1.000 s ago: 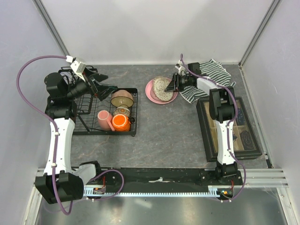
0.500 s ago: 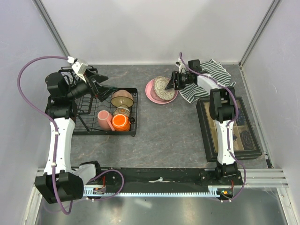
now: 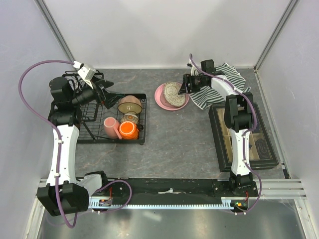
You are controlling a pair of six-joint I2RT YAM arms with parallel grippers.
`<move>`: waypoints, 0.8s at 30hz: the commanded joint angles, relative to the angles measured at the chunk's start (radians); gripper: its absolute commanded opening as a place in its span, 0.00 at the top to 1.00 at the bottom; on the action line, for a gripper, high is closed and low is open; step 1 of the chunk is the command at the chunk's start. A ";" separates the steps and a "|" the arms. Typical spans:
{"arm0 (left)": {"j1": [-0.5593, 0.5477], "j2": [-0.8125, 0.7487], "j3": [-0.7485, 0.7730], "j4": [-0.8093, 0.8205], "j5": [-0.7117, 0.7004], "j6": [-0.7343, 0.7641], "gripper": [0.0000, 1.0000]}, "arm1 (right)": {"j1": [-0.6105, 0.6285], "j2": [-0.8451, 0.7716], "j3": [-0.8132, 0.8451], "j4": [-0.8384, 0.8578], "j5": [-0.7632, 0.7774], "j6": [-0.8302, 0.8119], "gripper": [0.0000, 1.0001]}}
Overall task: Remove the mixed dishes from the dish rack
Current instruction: Place the plate at the center of the board.
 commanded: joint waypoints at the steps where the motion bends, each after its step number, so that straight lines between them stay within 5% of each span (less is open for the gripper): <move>1: 0.007 -0.013 0.072 -0.083 -0.092 0.144 0.01 | 0.019 -0.092 0.028 -0.031 0.029 -0.067 0.31; 17: -0.028 0.022 0.151 -0.324 -0.233 0.577 0.01 | 0.062 -0.314 -0.112 -0.032 0.219 -0.190 0.26; 24: -0.284 0.074 0.128 -0.347 -0.595 0.783 0.01 | 0.081 -0.433 -0.218 -0.022 0.267 -0.213 0.24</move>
